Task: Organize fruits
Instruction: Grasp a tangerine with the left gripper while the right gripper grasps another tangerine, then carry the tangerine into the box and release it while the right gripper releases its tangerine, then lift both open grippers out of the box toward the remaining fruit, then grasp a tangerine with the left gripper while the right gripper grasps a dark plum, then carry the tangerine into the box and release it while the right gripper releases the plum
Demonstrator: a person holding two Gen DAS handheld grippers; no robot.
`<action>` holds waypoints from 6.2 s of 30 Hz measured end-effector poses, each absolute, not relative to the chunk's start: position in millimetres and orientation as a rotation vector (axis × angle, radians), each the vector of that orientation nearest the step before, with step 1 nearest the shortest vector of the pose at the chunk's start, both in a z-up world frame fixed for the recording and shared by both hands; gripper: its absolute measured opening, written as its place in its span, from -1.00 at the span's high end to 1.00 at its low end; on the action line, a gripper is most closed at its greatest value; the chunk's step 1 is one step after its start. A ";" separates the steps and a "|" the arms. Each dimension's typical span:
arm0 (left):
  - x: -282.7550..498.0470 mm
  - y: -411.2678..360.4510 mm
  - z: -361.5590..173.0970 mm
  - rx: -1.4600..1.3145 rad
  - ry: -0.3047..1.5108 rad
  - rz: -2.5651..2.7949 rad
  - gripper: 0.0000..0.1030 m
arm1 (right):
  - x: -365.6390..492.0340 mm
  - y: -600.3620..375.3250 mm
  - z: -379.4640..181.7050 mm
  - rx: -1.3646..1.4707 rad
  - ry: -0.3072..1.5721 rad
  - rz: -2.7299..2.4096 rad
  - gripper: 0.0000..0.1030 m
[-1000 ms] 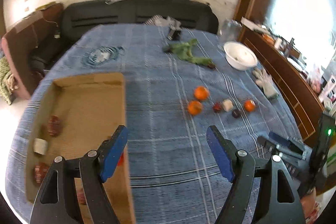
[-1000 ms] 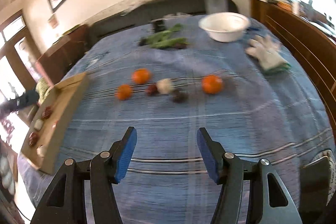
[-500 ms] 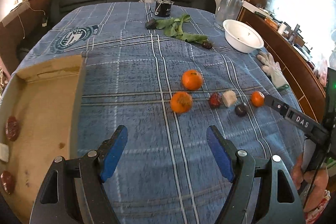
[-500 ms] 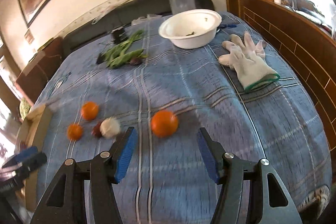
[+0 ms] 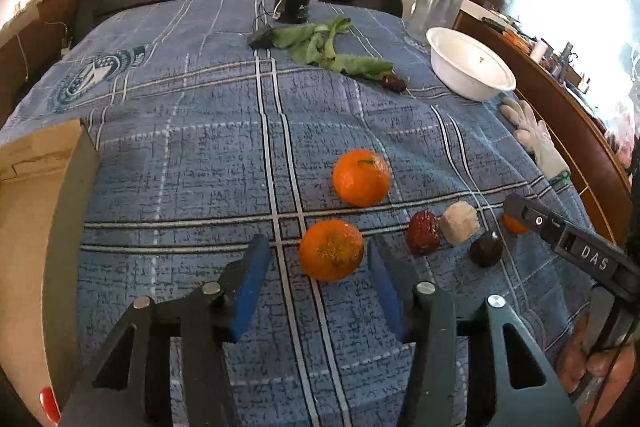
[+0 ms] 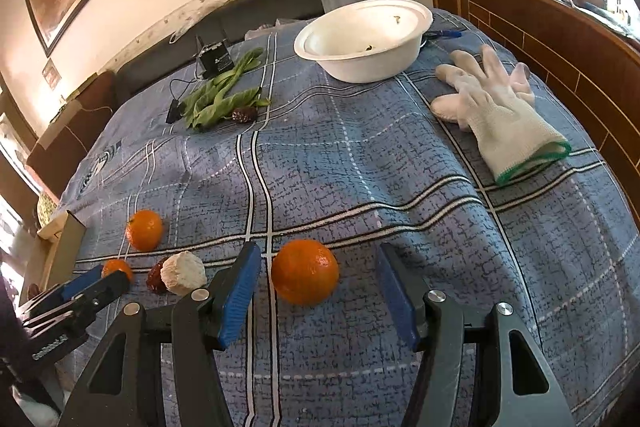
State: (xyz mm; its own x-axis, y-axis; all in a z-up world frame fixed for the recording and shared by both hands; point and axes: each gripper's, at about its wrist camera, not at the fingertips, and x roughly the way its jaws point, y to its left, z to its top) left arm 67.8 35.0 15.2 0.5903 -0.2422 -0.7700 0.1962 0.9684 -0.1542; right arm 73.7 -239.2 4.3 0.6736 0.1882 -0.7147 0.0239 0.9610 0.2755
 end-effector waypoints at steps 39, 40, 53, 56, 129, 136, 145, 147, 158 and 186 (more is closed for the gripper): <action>-21.9 141.2 87.2 -0.299 0.746 -0.217 0.44 | 20.8 -183.2 50.0 0.185 0.722 0.175 0.33; -26.3 156.6 88.2 -0.301 0.742 -0.172 0.44 | 18.4 -175.1 53.9 0.181 0.719 0.199 0.33; -52.7 276.7 43.1 -0.352 0.878 0.152 0.44 | 3.9 8.2 64.8 0.071 0.794 0.604 0.31; -54.9 286.8 33.7 -0.354 0.899 0.171 0.44 | 3.9 48.1 60.7 0.021 0.816 0.669 0.31; -67.3 134.6 77.5 -0.151 0.818 -0.064 -0.53 | 54.7 -195.8 27.4 0.304 0.828 0.208 -0.20; -53.6 136.6 75.7 -0.177 0.833 -0.057 -0.53 | 57.3 -183.4 9.4 0.203 0.859 0.222 -0.19; -7.1 101.0 87.6 -0.169 0.838 -0.133 -0.53 | 64.2 -170.2 4.2 0.100 0.857 0.221 0.19; 9.3 88.1 84.7 -0.160 0.851 -0.150 -0.52 | 64.3 -168.6 3.5 0.083 0.854 0.220 0.35; 101.2 24.1 32.5 -0.102 0.977 -0.209 -0.52 | 53.4 -171.1 8.9 0.095 0.827 0.254 0.50; 30.5 74.8 72.0 -0.155 0.859 -0.201 0.37 | 57.9 -196.7 0.4 0.580 0.871 0.661 0.48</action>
